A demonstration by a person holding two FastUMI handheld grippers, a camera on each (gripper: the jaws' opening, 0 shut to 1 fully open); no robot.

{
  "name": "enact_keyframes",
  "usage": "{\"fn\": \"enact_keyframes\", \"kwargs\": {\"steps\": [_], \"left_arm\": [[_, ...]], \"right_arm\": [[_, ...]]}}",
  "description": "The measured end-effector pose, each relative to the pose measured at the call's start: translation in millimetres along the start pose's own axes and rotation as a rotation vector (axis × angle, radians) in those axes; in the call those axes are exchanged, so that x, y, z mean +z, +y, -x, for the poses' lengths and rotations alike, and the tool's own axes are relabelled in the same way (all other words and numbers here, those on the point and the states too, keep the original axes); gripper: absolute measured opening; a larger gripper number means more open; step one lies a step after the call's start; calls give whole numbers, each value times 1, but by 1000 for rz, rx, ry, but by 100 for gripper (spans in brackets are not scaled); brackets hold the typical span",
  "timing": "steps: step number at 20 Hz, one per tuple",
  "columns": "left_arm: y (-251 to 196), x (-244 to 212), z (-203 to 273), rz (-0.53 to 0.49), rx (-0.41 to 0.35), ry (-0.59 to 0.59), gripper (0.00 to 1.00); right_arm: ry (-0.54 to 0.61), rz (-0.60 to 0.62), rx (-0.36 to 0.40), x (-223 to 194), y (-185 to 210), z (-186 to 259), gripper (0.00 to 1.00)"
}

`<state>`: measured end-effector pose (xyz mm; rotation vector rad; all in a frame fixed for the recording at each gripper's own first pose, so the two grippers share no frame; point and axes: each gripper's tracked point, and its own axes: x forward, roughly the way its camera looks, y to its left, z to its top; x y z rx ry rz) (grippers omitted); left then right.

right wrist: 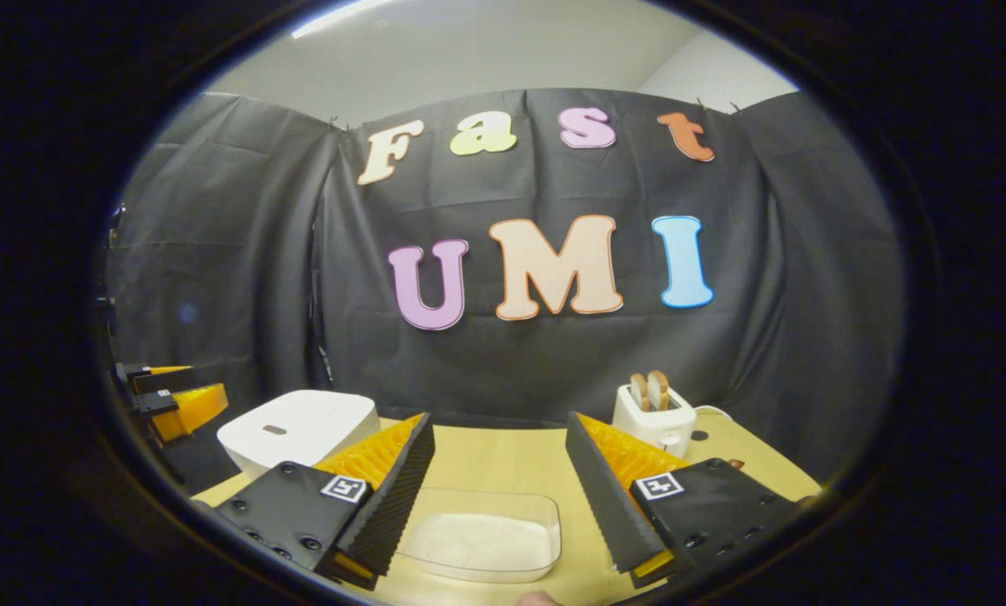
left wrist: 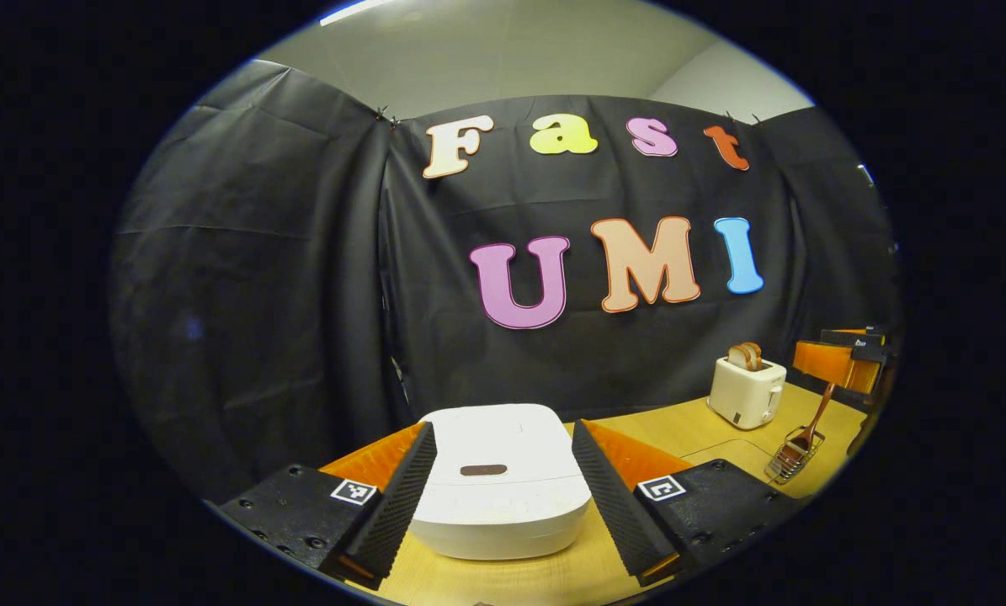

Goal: Close the left gripper, press the button to open the rice cooker; take a wooden spoon from the chopstick holder with the right hand, scoop a spoonful of rice and pour it into the rice cooker, then put the wooden spoon back into the chopstick holder.

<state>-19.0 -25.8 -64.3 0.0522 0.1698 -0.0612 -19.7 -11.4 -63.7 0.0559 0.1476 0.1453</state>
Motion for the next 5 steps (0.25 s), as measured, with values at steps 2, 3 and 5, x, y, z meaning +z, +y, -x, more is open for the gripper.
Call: {"fn": "enact_keyframes", "kwargs": {"steps": [2,3,5], "left_arm": [[2,2,0,9,8,-2,96],[3,2,0,13,12,-2,96],[5,4,1,23,15,-9,96]], "right_arm": [[-10,-8,-2,4,0,0,99],[-15,-6,-4,6,0,-1,99],[-21,4,-21,8,-4,-2,99]]}}
